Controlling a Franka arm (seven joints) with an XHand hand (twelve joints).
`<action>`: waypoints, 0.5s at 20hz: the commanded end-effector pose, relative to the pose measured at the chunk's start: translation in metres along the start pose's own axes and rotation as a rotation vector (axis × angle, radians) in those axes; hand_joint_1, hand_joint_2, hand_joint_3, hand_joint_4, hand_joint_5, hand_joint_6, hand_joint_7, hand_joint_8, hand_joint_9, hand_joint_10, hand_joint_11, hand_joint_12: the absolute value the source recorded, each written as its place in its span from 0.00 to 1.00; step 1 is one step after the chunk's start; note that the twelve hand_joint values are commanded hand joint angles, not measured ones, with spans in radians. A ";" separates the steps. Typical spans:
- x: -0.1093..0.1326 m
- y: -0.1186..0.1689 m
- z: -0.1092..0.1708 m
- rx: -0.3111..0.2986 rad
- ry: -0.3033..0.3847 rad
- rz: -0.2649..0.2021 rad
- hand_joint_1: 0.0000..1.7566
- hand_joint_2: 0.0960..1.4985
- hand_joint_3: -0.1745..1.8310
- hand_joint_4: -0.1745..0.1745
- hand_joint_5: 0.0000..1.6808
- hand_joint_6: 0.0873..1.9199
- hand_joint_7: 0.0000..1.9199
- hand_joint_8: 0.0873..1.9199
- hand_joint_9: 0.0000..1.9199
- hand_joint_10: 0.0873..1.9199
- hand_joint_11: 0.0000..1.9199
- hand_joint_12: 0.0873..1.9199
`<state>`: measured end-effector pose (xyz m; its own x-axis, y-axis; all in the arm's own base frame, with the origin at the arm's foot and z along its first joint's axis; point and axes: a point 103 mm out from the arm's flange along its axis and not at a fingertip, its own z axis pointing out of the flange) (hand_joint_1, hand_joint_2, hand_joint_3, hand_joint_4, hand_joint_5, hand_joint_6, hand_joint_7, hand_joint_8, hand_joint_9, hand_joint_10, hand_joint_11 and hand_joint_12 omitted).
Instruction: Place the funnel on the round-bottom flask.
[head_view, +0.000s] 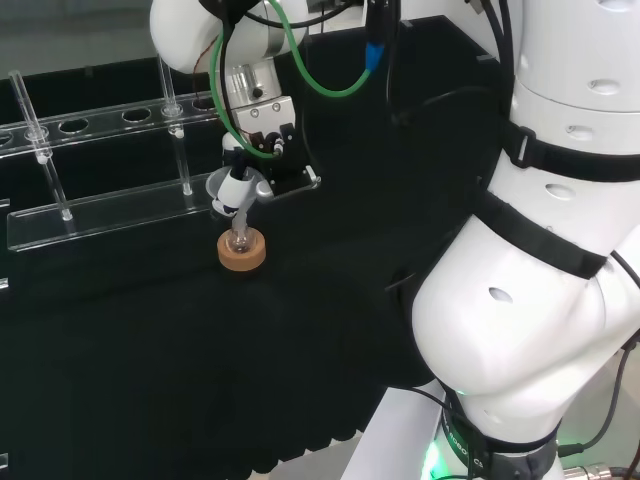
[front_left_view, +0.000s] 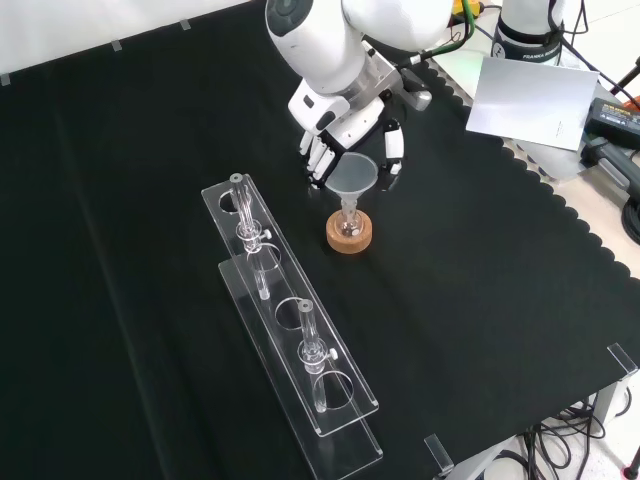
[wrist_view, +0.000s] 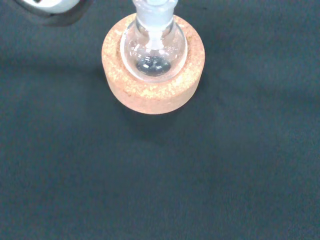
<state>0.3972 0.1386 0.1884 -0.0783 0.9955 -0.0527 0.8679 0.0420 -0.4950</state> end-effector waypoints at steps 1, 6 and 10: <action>0.002 -0.002 0.000 0.011 -0.009 -0.019 0.40 0.40 0.34 0.33 0.23 0.10 0.17 0.36 0.36 0.27 0.24 0.67; 0.004 -0.004 0.000 0.013 -0.012 -0.034 0.38 0.39 0.33 0.34 0.22 0.05 0.12 0.36 0.30 0.29 0.21 0.68; 0.006 -0.005 -0.001 0.013 -0.020 -0.034 0.38 0.39 0.31 0.34 0.21 0.02 0.08 0.34 0.26 0.30 0.18 0.70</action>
<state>0.3935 0.1433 0.1901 -0.1154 0.9921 -0.0482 0.8580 0.0751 -0.5082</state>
